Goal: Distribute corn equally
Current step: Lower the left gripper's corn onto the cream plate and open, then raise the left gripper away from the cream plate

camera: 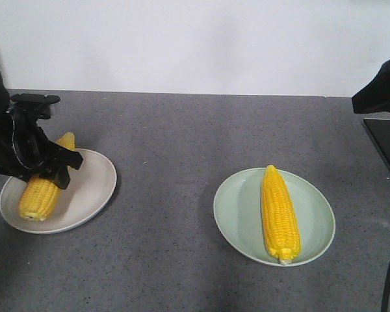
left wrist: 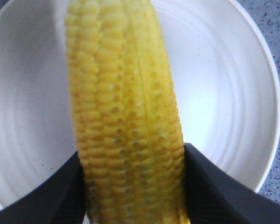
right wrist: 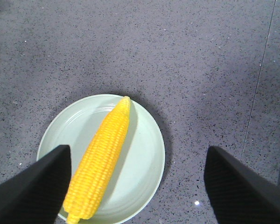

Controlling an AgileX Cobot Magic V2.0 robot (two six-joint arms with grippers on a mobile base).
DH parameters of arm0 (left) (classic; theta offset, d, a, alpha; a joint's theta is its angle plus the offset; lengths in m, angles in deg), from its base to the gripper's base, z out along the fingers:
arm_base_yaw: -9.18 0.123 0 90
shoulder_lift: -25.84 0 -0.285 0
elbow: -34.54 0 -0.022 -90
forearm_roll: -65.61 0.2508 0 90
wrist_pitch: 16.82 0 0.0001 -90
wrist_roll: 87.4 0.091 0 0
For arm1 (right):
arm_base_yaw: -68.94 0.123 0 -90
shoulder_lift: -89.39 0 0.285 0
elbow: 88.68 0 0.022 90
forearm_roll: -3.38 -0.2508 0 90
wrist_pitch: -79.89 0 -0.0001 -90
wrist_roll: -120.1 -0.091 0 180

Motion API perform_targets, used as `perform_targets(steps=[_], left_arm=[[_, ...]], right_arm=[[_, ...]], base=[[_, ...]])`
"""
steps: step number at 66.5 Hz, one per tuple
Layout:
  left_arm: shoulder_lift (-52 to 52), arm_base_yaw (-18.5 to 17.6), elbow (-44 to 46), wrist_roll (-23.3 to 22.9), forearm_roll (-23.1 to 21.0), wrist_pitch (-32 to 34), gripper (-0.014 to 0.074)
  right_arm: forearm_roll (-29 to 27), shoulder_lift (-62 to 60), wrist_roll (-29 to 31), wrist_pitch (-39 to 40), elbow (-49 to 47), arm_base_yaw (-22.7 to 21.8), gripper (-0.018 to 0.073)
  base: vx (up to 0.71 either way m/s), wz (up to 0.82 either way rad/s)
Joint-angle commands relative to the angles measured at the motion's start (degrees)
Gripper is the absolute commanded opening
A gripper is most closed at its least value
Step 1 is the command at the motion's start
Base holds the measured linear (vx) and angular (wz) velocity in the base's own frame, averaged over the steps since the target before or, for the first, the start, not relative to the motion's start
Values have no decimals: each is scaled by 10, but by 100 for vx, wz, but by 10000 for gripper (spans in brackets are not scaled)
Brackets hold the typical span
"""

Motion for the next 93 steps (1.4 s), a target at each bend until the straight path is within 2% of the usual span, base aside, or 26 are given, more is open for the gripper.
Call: perform_targets(steps=[1, 18, 30, 48, 67, 80, 93], left_arm=[[25, -2, 14, -6, -5, 9, 230], [25, -2, 14, -4, -5, 15, 521], [25, -2, 14, -5, -5, 16, 631], [49, -2, 14, -6, -4, 45, 627], [174, -2, 14, -20, -3, 115, 621], [266, -2, 12, -22, -3, 147, 606], [369, -2, -57, -22, -5, 217, 606]], right_arm=[[-14, -12, 2, 30, -13, -3, 563], [-14, -12, 2, 30, -13, -3, 563], [-14, -12, 2, 30, -13, -3, 563], [-14, -12, 2, 27, -13, -3, 563], [-9, -19, -8, 31, -13, -3, 563], [18, -61, -16, 36, -10, -3, 563], [36, -171, -7, 143, 120, -3, 563]], base=[[0, 0], [0, 0], [0, 0], [0, 0], [0, 0], [0, 0], [0, 0]])
